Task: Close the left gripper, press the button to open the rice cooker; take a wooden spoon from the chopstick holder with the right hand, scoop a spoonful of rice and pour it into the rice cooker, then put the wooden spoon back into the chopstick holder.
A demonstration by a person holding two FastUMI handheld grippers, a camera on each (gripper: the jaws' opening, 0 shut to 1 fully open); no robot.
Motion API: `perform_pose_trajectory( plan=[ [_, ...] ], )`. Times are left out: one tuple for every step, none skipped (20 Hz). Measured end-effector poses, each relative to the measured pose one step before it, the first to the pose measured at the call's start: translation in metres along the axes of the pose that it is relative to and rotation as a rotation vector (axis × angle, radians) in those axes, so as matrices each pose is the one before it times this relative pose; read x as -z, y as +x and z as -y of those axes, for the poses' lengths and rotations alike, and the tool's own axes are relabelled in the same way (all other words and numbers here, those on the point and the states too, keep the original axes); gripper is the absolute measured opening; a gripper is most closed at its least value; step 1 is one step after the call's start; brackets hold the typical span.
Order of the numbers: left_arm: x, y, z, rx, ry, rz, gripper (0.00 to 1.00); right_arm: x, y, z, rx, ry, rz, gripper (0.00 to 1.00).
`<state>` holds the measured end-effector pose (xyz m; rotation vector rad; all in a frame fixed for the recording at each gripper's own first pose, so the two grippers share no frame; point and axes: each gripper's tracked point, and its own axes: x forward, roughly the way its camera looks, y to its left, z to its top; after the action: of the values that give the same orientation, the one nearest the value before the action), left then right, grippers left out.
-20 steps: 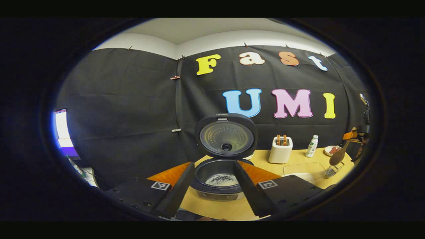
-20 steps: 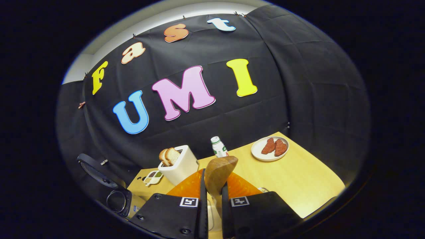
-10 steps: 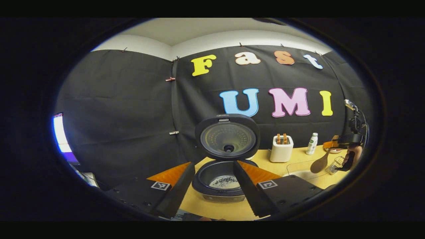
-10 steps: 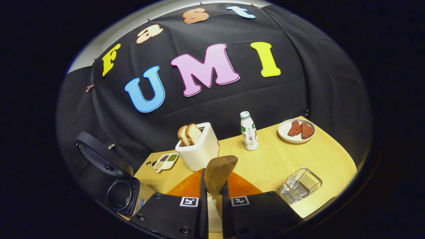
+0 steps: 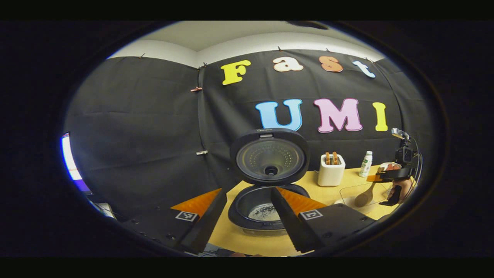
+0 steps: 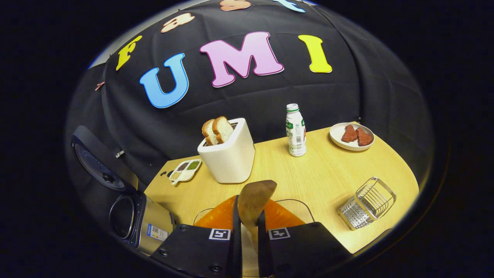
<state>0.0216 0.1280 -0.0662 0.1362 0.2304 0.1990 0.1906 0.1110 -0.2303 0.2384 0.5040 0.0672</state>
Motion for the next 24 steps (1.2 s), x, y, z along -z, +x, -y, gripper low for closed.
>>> perform_pose_trajectory(
  plan=[
    [-0.00079,0.00201,-0.00097,0.00177,0.00246,0.00108,0.81,0.00190,0.00086,-0.00434,-0.00123,-0.00322,-0.00254,0.20],
    [0.00098,0.00207,-0.00024,0.00152,-0.00053,-0.00047,0.81,0.00181,0.00087,-0.00419,-0.00169,-0.00236,-0.00285,0.20],
    [0.00069,0.00162,-0.00050,0.00174,-0.00339,-0.00167,0.81,0.00291,-0.00008,-0.00476,-0.00410,0.00250,-0.00769,0.21],
    [0.00155,0.00079,-0.00071,0.00100,-0.00391,-0.00258,0.81,0.00197,0.00016,-0.00372,-0.00409,0.00540,-0.00587,0.21],
    [0.00066,0.00070,-0.00085,-0.00012,-0.00308,-0.00197,0.81,0.00266,0.00029,-0.00366,-0.00287,0.00599,-0.00520,0.21],
    [0.00106,0.00142,-0.00120,-0.00043,-0.00195,-0.00081,0.81,0.00228,-0.00082,-0.00346,-0.00217,0.00523,-0.00537,0.21],
    [0.00032,0.00070,-0.00174,-0.00148,-0.00342,-0.00276,0.81,0.00202,-0.00039,-0.00291,-0.00243,0.00698,-0.00322,0.21],
    [0.00176,-0.00006,-0.00114,-0.00104,-0.00608,-0.00354,0.81,0.00158,-0.00101,-0.00214,-0.00186,0.00544,-0.00342,0.16],
    [0.00075,0.00017,-0.00099,-0.00190,-0.00302,-0.00282,0.81,0.00242,-0.00105,-0.00250,-0.00286,0.01095,-0.00383,0.21],
    [0.00170,-0.00032,-0.00138,-0.00248,-0.00188,-0.00246,0.81,0.00233,-0.00111,-0.00258,-0.00423,0.00911,-0.00416,0.21],
    [0.00060,-0.00006,-0.00065,-0.00085,-0.00035,-0.00091,0.81,0.00183,-0.00026,-0.00355,-0.00660,0.01038,-0.00577,0.21],
    [0.00135,0.00020,-0.00053,-0.00120,0.00089,-0.00152,0.81,0.00065,-0.00024,-0.00202,-0.00288,0.01177,-0.00081,0.21],
    [-0.00072,-0.00003,-0.00043,-0.00014,-0.00042,0.00078,0.81,0.00165,-0.00032,-0.00222,-0.00357,0.01146,-0.00304,0.21],
    [0.00045,-0.00120,0.00038,-0.00085,0.00024,-0.00062,0.81,0.00157,0.00035,-0.00265,-0.00532,0.01566,-0.00476,0.21],
    [-0.00089,-0.00012,-0.00026,-0.00004,0.00053,0.00121,0.81,0.00180,-0.00107,-0.00304,-0.00645,0.01548,-0.00304,0.21],
    [0.00056,-0.00043,0.00060,0.00133,0.00163,0.00041,0.78,0.00146,-0.00046,-0.00272,-0.00575,0.01339,-0.00372,0.17],
    [0.00026,-0.00017,0.00035,0.00025,0.00243,0.00028,0.78,0.00059,-0.00057,-0.00263,-0.00815,0.01591,-0.00309,0.21],
    [-0.00026,-0.00064,0.00021,0.00074,0.00205,-0.00025,0.78,0.00087,0.00040,-0.00043,-0.00444,0.01751,-0.00199,0.21],
    [-0.00091,-0.00025,-0.00010,0.00002,0.00239,0.00077,0.81,0.00020,-0.00013,-0.00007,-0.00599,0.02338,-0.00234,0.21],
    [-0.00032,-0.00056,0.00025,0.00076,0.00297,0.00129,0.81,0.00070,-0.00026,0.00038,-0.00450,0.02957,-0.00185,0.20],
    [-0.00180,0.00004,0.00004,0.00121,0.00312,0.00238,0.81,-0.00032,-0.00013,0.00216,0.00082,0.03304,-0.00336,0.17],
    [-0.00021,0.00012,0.00141,0.00177,0.00337,0.00089,0.81,0.00010,-0.00149,0.00404,0.00605,0.02887,-0.00138,0.21],
    [0.00027,-0.00052,0.00132,0.00158,0.00311,-0.00038,0.81,-0.00166,0.00023,0.00470,0.00443,0.02959,0.00056,0.21],
    [-0.00059,0.00009,0.00152,0.00287,0.00176,-0.00023,0.81,-0.00130,0.00056,0.00459,0.00653,0.02914,-0.00030,0.21]
  ],
)
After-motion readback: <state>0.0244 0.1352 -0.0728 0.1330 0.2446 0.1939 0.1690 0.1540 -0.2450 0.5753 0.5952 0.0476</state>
